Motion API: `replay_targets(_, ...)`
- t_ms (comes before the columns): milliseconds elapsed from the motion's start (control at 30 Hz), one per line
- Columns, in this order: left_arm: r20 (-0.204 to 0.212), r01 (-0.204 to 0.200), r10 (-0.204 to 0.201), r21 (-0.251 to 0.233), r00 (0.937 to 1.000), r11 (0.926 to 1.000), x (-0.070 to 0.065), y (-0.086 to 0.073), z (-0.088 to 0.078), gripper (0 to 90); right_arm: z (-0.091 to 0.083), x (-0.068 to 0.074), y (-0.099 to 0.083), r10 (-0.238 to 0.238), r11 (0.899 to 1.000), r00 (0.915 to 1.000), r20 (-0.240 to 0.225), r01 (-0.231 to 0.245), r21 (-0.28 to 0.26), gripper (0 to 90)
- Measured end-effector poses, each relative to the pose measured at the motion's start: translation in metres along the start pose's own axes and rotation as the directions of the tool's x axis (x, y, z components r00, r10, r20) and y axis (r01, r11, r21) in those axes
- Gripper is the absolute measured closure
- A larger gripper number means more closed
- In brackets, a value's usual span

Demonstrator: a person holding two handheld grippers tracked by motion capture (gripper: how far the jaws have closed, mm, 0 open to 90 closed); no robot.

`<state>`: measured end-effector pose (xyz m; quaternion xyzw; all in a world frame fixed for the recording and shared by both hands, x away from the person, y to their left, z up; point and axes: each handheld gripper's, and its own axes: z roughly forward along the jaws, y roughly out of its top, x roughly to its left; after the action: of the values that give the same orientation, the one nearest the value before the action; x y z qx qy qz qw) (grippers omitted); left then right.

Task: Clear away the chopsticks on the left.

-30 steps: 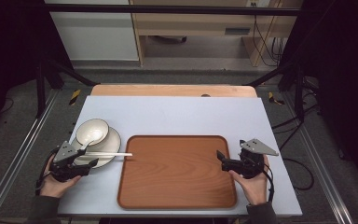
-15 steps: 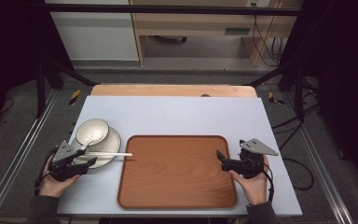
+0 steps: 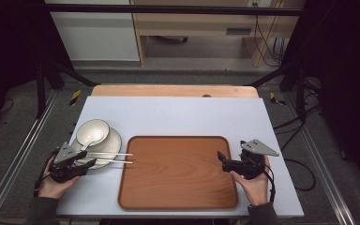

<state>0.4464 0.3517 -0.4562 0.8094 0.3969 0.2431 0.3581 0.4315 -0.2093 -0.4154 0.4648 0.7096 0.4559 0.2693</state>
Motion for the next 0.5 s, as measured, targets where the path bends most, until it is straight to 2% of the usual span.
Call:
replay_targets(267,0.028,-0.001,0.001,0.014,0.9996,0.9999,-0.0020,0.0001,-0.0017,59.4,-0.0013,-0.0018,-0.0003,0.004,1.000,1.0000,0.002,-0.004,-0.002,7.2)
replay_targets(333,0.028,-0.011,0.010,0.037,0.9996,0.9993,-0.0049,0.0006,-0.0002,59.7,-0.0015,-0.0021,-0.0003,0.004,1.000,1.0000,0.002,-0.004,-0.002,7.2)
replay_targets(500,0.055,-0.006,0.004,0.037,0.9985,0.9993,-0.0067,0.0013,0.0010,64.7,-0.0014,-0.0024,-0.0007,0.005,1.000,1.0000,0.003,-0.005,-0.002,7.3)
